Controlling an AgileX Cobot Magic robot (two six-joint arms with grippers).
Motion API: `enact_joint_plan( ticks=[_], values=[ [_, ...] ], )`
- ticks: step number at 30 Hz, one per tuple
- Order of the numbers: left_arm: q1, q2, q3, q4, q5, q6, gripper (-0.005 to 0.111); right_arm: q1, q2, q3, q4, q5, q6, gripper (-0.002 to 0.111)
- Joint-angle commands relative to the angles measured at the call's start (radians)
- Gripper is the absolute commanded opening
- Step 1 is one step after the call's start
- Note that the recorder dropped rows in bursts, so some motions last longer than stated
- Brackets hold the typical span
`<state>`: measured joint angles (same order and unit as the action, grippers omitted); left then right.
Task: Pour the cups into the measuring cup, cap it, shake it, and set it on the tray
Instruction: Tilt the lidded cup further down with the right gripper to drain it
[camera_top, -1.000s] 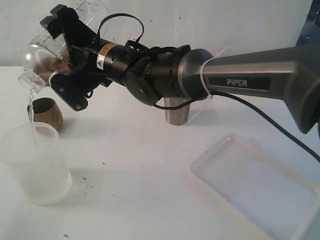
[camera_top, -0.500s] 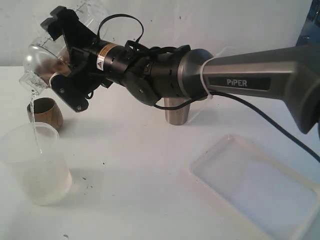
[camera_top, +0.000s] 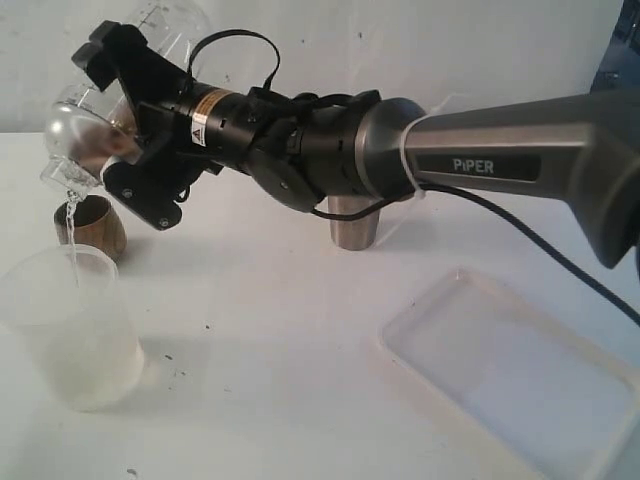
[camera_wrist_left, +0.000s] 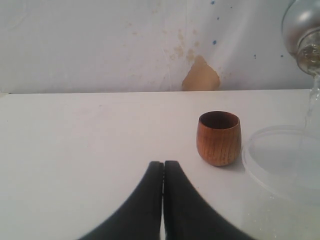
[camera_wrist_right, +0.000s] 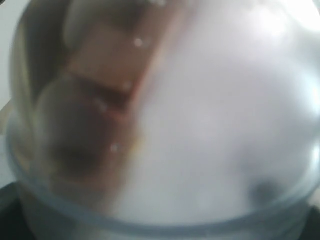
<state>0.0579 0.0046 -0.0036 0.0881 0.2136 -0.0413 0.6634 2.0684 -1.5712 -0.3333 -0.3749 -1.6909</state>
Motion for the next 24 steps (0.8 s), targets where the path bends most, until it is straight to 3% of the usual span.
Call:
enact_joint_plan(
  ticks=[1,24],
  values=[
    [0.000,-0.005,0.004,-0.006,-0.011,-0.003,0.001,0.003,-0.016,-0.012,-0.046,-0.037,-0.007,0.000],
    [0.000,-0.005,0.004,-0.006,-0.011,-0.003,0.001,0.026,-0.016,-0.012,-0.184,-0.038,-0.014,0.000]
  ],
)
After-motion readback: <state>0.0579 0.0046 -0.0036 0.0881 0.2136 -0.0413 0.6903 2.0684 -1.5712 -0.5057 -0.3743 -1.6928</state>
